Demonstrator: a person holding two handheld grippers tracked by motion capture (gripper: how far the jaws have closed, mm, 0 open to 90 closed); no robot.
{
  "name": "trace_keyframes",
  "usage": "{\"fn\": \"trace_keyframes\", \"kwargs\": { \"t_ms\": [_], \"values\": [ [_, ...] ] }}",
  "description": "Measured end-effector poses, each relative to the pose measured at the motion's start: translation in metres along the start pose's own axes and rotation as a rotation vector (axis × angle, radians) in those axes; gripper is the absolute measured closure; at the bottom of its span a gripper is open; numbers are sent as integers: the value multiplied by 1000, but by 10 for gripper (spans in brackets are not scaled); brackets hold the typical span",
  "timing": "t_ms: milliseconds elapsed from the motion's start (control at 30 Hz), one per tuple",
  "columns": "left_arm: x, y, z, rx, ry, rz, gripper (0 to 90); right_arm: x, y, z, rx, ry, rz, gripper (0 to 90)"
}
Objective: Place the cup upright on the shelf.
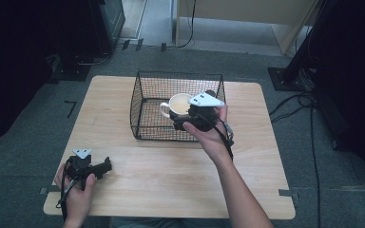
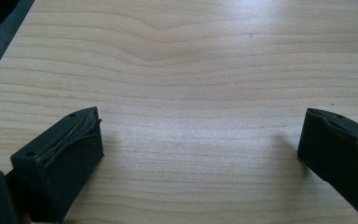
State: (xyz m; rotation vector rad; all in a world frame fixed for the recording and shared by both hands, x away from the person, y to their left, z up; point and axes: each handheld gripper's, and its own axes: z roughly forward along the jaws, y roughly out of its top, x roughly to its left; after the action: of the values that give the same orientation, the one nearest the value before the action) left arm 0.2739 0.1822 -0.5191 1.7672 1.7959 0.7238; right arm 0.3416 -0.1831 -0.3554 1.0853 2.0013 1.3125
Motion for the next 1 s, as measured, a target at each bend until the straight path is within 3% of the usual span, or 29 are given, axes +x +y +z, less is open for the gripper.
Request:
{"fn": "trace_keyframes", "kwargs": {
  "t_ms": [367, 767, 1000],
  "values": [
    [0, 0, 0, 0, 0, 0, 1, -23, 7, 22, -6, -52, 12, 98],
    [0, 0, 0, 1, 0, 0, 1, -48, 8, 48, -9, -37, 26, 97],
    [0, 0, 0, 2, 0, 1, 1, -64, 3, 61, -65, -36, 45, 98]
  ]
}}
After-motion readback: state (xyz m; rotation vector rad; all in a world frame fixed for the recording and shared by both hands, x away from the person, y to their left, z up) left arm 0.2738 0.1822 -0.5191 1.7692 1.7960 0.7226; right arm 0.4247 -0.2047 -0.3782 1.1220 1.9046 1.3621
